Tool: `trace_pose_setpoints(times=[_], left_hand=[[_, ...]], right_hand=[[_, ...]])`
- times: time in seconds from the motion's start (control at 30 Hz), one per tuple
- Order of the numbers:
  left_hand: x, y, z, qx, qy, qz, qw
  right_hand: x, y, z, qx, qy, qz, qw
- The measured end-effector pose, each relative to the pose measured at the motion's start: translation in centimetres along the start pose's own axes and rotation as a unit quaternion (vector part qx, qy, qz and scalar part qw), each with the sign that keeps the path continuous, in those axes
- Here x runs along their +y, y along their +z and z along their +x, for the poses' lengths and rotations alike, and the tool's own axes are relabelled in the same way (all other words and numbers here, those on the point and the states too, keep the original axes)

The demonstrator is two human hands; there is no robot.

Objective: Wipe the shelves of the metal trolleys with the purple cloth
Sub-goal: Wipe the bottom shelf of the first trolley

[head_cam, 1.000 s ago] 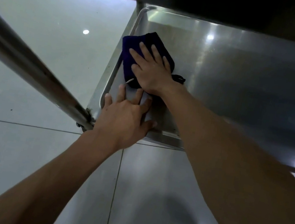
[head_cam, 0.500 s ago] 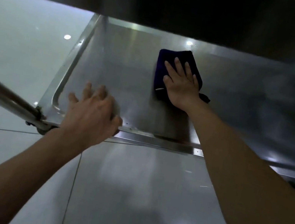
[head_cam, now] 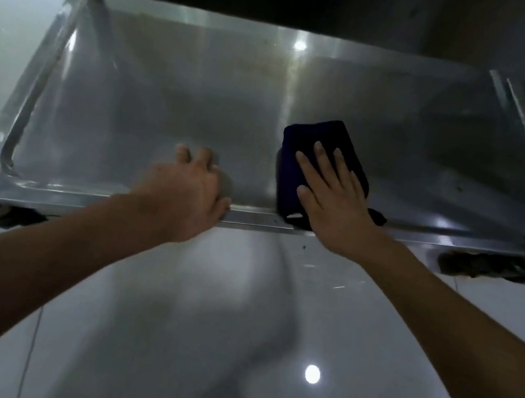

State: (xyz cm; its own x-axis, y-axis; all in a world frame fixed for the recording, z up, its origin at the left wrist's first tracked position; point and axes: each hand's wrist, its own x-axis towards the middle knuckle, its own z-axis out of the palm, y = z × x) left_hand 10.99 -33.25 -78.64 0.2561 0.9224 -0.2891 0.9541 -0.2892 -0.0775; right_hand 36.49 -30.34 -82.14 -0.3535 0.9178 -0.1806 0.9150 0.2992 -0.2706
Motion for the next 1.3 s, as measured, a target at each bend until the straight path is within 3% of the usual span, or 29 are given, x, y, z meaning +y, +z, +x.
trace_pose_setpoints(times=[0.23,0.4,0.57,0.77,0.9,0.97,1.13,1.3], left_hand=[[2.0,-0.4,-0.1,0.030,-0.012,-0.013,0.999],[4.6,0.1,-0.1,0.031,0.074,-0.003,0.997],[3.4,1.3,-1.0,0.068,0.062,0.019,0.996],[4.0,0.4,-0.8,0.062,0.034,0.041,0.997],[8.1,-0.7,0.3,0.114,0.056,-0.051,0.991],[9.5,-0.4,0.6,0.116,0.028,-0.112,0.987],[10.7,1.1,0.7,0.093,-0.026,-0.110,0.989],[10.4,1.6,0.7,0.102,-0.019,-0.074,0.992]], right_hand=[[0.0,1.1,-1.8,0.026,0.013,0.032,0.999],[-0.7,1.4,-2.1,0.039,0.020,0.025,0.999],[-2.8,1.9,-2.5,0.038,0.022,0.043,0.998],[-3.4,2.0,-2.9,0.043,0.019,0.048,0.998],[-1.8,1.3,-3.1,0.047,0.020,0.029,0.998],[-0.9,1.1,-3.5,0.049,0.023,0.033,0.998],[0.0,1.3,-3.9,0.055,0.014,0.035,0.998],[2.1,1.0,-4.8,0.065,0.039,0.042,0.996]])
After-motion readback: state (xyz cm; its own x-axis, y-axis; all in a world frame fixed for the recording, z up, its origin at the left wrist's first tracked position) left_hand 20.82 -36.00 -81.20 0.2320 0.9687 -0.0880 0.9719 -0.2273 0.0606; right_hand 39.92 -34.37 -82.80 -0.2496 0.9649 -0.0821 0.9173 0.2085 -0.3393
